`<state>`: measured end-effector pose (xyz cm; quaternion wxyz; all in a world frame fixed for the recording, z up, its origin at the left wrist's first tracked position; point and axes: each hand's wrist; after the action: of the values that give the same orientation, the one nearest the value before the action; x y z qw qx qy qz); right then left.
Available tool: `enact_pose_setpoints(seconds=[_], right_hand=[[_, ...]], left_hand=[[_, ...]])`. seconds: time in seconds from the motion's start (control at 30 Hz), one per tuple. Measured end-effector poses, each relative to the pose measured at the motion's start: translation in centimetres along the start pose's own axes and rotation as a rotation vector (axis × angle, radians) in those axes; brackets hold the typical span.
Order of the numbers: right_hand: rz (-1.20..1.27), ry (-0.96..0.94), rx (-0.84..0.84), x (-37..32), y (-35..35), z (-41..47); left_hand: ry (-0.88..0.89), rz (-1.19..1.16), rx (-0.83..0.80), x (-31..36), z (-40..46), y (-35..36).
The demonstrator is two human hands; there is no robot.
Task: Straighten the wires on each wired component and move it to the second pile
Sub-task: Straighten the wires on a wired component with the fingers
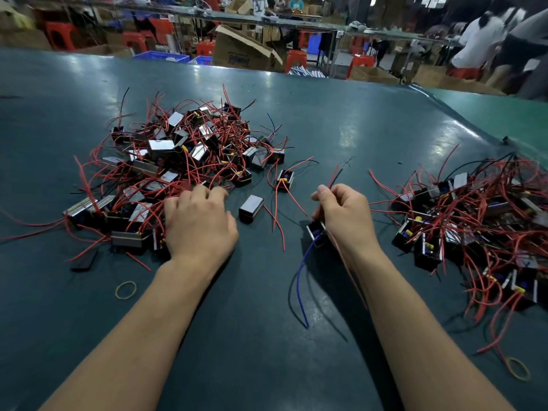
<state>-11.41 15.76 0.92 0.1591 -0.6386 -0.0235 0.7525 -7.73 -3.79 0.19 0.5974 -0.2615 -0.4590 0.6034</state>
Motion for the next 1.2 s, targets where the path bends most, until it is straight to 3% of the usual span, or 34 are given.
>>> enact_pose_setpoints(seconds=[0.07, 0.2, 0.3, 0.4, 0.5, 0.63, 0.7, 0.83, 0.97, 1.13, 1.2], right_hand=[[-0.038, 0.007, -0.036, 0.2, 0.0, 0.0], [-0.03, 0.003, -0.28, -0.2, 0.5, -0.7], [0.021, -0.015, -0.346, -0.9, 0.8, -1.3], [0.232, 0.036, -0.431, -2.2, -0.3, -1.5], [0.433, 0.104, -0.721, -3.3, -2.9, -1.7], [0.506, 0.173, -1.167, -3.7, -5.5, -2.1], [0.487, 0.123, -1.134, -3.6, -5.8, -2.1], [0.425, 0.114, -0.814, -3.3, -5.3, -1.3], [0.274, 0.145, -0.703, -2.7, -4.2, -1.0], [0.254, 0.204, -0.644, -2.6, -3.2, -1.2], [0.267, 0.188, -0.614, -2.5, -2.5, -1.4]], left_hand=[[0.003, -0.037, -0.028, -0.1, 0.0, 0.1], [0.004, -0.084, 0.027, 0.1, -0.1, 0.0], [0.049, -0.186, 0.144, 0.5, -0.3, -0.2], [0.199, -0.425, 0.288, 1.0, -0.3, -0.6], [0.251, -0.639, 0.29, 1.9, -0.8, -1.0], [0.128, -0.842, 0.086, 2.3, -1.0, -0.6], [0.127, -0.871, -0.018, 2.4, -0.9, -0.4], [0.281, -0.755, -0.16, 2.7, -1.5, -0.3], [0.204, -0.77, -0.247, 2.5, -1.2, -0.1], [-0.255, -1.35, -0.364, 2.5, -0.3, -0.5], [-0.329, -1.425, -0.389, 2.3, 0.1, -0.8]])
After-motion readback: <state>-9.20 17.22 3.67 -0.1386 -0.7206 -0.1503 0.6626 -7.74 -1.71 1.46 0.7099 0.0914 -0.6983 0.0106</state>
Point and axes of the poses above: each hand's wrist, its own z-axis towards the middle knuckle, its own y-axis out of the palm, x = y × z, and after that the axes turned 2 degrees about z, right-handed
